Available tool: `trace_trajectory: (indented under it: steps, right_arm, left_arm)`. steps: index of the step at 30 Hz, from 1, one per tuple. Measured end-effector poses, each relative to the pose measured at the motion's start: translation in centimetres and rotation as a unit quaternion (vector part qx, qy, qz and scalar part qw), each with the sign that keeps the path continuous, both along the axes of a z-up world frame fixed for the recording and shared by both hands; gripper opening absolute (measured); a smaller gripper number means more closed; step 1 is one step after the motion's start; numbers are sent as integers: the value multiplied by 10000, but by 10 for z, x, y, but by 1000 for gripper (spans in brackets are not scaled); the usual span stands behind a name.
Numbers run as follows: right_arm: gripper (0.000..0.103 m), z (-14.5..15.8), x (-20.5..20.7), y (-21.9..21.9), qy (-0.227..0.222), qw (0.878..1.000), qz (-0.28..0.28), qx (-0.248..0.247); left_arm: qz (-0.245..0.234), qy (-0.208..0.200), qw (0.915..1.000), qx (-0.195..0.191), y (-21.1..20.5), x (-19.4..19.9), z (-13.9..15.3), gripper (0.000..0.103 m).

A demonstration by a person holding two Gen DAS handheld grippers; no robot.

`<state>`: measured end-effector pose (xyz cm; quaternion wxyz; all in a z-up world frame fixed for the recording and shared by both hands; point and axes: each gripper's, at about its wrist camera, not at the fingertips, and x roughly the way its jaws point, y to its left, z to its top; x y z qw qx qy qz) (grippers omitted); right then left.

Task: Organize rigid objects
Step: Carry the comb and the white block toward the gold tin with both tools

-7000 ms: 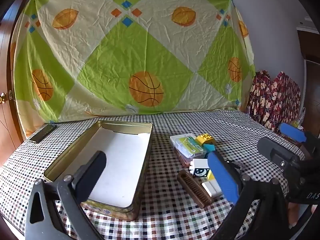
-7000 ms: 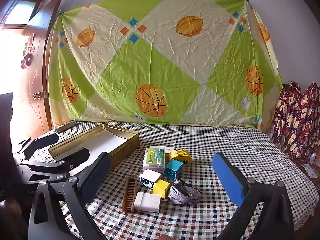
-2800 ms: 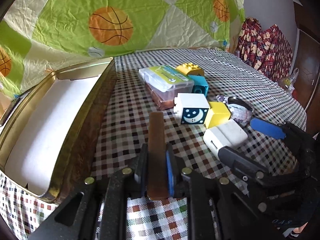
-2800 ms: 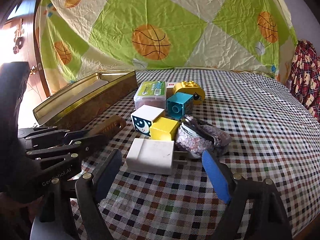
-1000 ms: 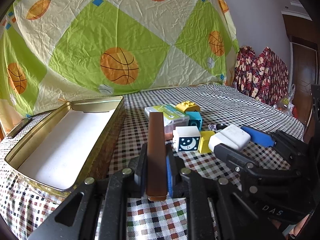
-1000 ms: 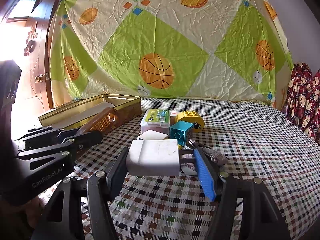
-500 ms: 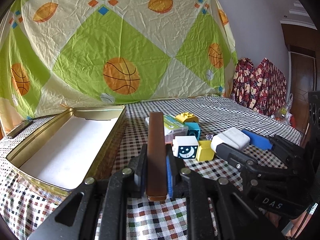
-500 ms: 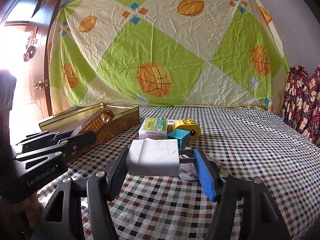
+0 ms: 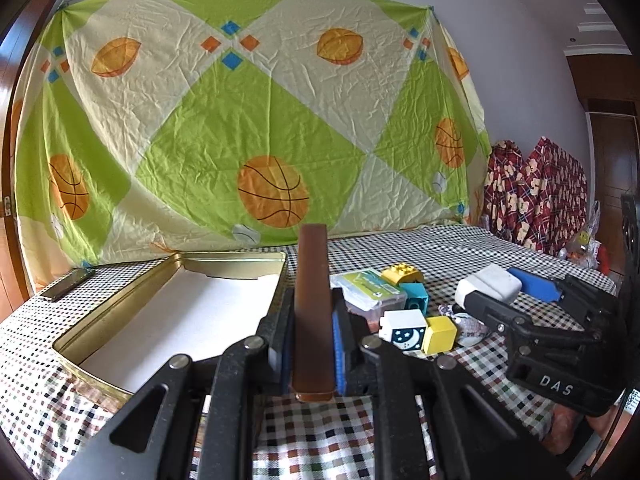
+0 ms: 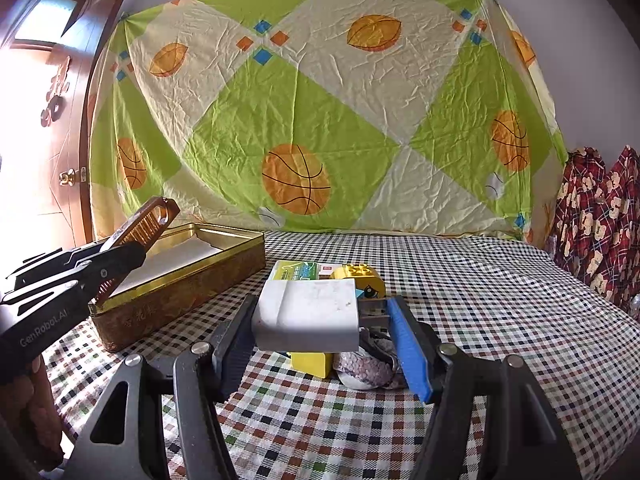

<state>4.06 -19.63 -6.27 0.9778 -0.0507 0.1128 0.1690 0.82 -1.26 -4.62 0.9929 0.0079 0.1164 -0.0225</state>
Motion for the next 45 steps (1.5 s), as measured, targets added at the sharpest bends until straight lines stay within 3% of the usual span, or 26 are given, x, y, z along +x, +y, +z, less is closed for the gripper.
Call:
trace_trajectory:
  steps: [12, 45]
  right_arm:
    - [66, 9, 10, 26, -36, 9997, 236, -89]
    - [66, 11, 0, 88, 13, 9953, 937, -233]
  left_arm:
    - [315, 24, 9991, -280, 39, 6, 1, 14]
    - [544, 85, 9970, -540, 77, 3, 0, 14]
